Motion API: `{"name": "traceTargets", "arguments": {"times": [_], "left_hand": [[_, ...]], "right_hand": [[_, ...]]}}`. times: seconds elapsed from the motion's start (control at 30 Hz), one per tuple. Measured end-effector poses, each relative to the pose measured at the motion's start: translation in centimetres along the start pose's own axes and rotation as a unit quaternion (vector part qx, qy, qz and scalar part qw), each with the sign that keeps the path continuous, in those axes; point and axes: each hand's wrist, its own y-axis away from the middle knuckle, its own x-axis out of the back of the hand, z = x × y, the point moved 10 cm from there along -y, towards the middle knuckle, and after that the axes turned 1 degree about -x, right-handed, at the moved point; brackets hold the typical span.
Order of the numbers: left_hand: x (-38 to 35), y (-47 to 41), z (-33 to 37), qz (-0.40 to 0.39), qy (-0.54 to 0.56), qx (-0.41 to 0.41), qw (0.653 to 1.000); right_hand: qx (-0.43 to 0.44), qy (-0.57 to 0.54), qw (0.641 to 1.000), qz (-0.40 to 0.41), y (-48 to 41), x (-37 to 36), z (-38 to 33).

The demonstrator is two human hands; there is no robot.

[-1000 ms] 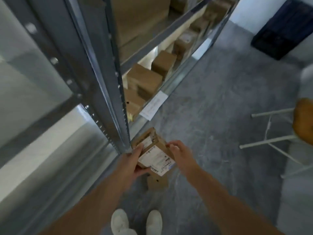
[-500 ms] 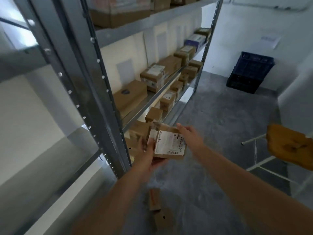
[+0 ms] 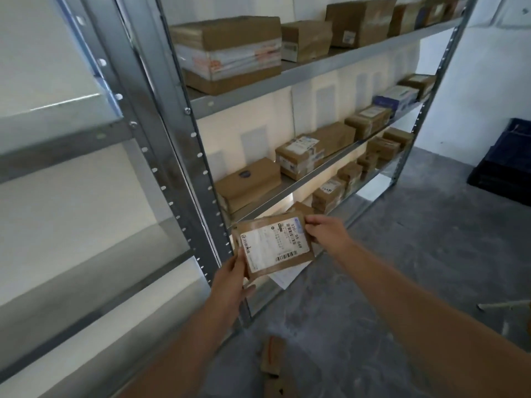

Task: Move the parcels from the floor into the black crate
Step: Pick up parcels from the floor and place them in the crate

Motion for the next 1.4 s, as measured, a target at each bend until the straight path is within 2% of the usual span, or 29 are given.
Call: {"name": "traceTargets", "arguments": {"times": [0.1,0.2,0.33,0.47,0.53,0.63,0.8,0.9,1.03,1.17,1.3,1.4], "left_hand": [[2.3,1.3,0.6,0.005,0.105,-0.009,0.994],[4.3,2.3,3.2,-0.024,0.135,-0.089,0.987],[7.8,4.0,5.4,-0.038,0.118,-0.143,0.982],[13.8,6.0,5.3,-0.024,0.194,-0.153,0.969],[17.0,7.2,4.5,-0.012,0.256,-0.142,0.956],[21.1,9.8,3.7,0.001,0.294,-0.157,0.943],[27.9,14.5,1.4,0.028,0.36,-0.16,0.919],[32.8,17.3,-0.3,0.039,0.391,-0.138,0.909],[41.1,22.1,-2.3,0.099,0.42,-0.155,0.889],[48.4,28.0,-2.9,0.133,0.388,-0.259,0.875],[54.6,34.6,-4.2,0.193,0.343,-0.305,0.867],[58.3,39.4,-5.2,0.249,0.3,-0.316,0.865]], "right_hand": [[0.034,0.029,0.998,-0.048,0.7,-2.6,-1.5],[0.0,0.018,0.994,-0.103,2.3,-6.3,-1.9],[-0.067,-0.071,0.985,-0.144,4.4,-10.5,-2.1],[-0.034,-0.227,0.944,-0.235,6.8,-15.9,-5.0],[-0.016,-0.266,0.924,-0.275,7.9,-18.5,-6.4],[0.02,-0.213,0.915,-0.343,10.6,-23.1,-8.2],[0.063,-0.182,0.914,-0.357,15.4,-30.7,-10.4],[0.092,-0.161,0.894,-0.407,20.3,-36.5,-11.9],[0.114,-0.132,0.878,-0.446,27.3,-44.2,-13.4],[0.109,-0.098,0.865,-0.48,34.1,-51.6,-13.4],[0.113,-0.069,0.836,-0.532,41.7,-59.2,-13.3],[0.069,-0.052,0.811,-0.579,48.0,-64.3,-12.3]]}}
